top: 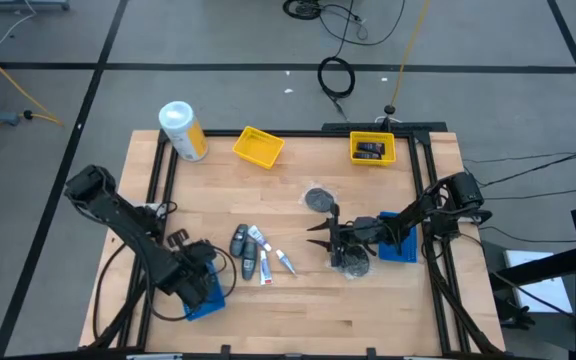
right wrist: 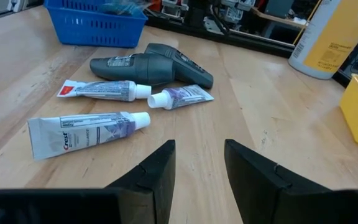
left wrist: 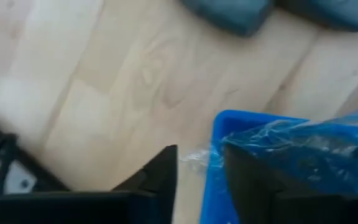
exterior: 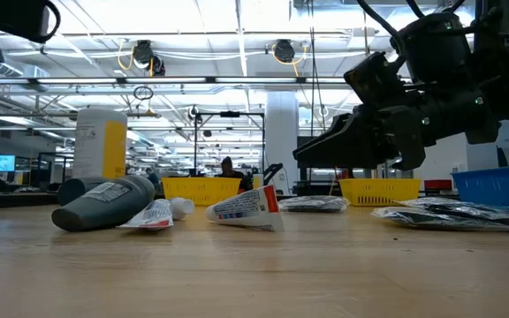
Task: Pick & Place Travel size toiletries
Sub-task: Put the black hairbrush into the left blue bin, then adjust the left blue bin
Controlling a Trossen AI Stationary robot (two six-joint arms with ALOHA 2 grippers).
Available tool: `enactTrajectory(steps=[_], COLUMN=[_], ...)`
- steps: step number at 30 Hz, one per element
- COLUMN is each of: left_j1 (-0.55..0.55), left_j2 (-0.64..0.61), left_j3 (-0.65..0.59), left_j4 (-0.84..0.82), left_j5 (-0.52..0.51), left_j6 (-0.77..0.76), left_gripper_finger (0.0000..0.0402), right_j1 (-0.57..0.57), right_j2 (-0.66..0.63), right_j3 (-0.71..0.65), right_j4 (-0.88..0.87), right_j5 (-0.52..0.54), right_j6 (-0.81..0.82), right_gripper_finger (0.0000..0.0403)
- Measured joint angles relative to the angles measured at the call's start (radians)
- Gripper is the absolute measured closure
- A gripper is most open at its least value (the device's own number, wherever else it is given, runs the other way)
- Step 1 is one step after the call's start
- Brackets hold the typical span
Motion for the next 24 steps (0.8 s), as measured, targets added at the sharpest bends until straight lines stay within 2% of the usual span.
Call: enactTrajectory(steps=[5, 7, 9, 15, 19, 24], left_j1=[0.000, 0.000, -0.002, 0.000, 0.002, 0.008], left_j2=[0.000, 0.000, 0.000, 0.000, -0.009, -0.051], left_j3=[-0.080, -0.116, -0.137, -0.127, -0.106, -0.097], left_j4=[0.275, 0.373, 0.413, 0.267, 0.202, 0.152], left_j5=[0.053, 0.109, 0.163, 0.241, 0.347, 0.329], left_j6=[0.107, 0.123, 0.115, 0.061, 0.051, -0.063], left_gripper_finger=[0.0380, 0.0395, 0.0390, 0.0391, 0.0398, 0.0363], right_j1=[0.001, 0.001, 0.001, 0.001, 0.000, 0.000], right_j2=[0.000, 0.000, 0.000, 0.000, 0.000, 0.000], right_j3=[0.000, 0.000, 0.000, 0.000, 0.000, 0.000], right_j4=[-0.007, -0.007, -0.007, -0.006, -0.006, -0.006], right_j5=[0.000, 0.000, 0.000, 0.000, 0.000, 0.000], right_j6=[0.011, 0.011, 0.011, 0.006, 0.005, 0.004], right_gripper_finger=[0.0273, 0.0273, 0.0273, 0.0273, 0.0273, 0.0273])
